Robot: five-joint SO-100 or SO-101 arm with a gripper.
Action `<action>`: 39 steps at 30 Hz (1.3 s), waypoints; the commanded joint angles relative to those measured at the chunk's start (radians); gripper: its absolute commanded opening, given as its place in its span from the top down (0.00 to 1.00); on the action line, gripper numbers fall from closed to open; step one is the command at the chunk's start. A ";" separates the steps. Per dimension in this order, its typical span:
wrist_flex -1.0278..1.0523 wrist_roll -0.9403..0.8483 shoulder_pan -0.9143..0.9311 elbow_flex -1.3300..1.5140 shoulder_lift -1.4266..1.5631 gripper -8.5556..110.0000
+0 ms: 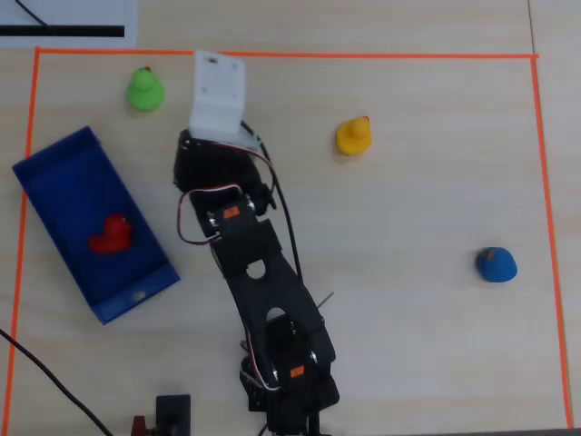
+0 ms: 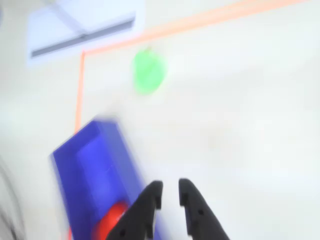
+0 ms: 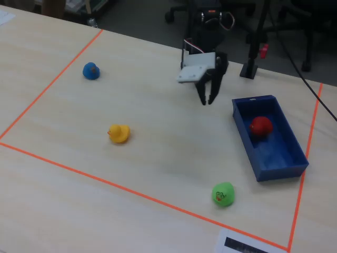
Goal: Grasp red duck and put it into box.
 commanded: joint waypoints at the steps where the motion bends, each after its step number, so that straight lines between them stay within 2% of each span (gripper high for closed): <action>1: -0.258 -0.175 0.066 0.296 0.230 0.93; 4: -0.488 -0.265 0.124 0.643 0.428 0.93; 7: -0.502 -0.272 0.176 0.868 0.595 0.93; 10: -0.466 -0.256 0.210 1.075 0.795 0.93; 14: -0.252 -0.215 0.213 1.250 1.077 0.93; 23: 0.275 -0.192 0.224 1.252 1.252 0.93; 30: 0.463 -0.227 0.275 1.252 1.253 0.93; 39: 0.462 -0.189 0.275 1.252 1.253 0.92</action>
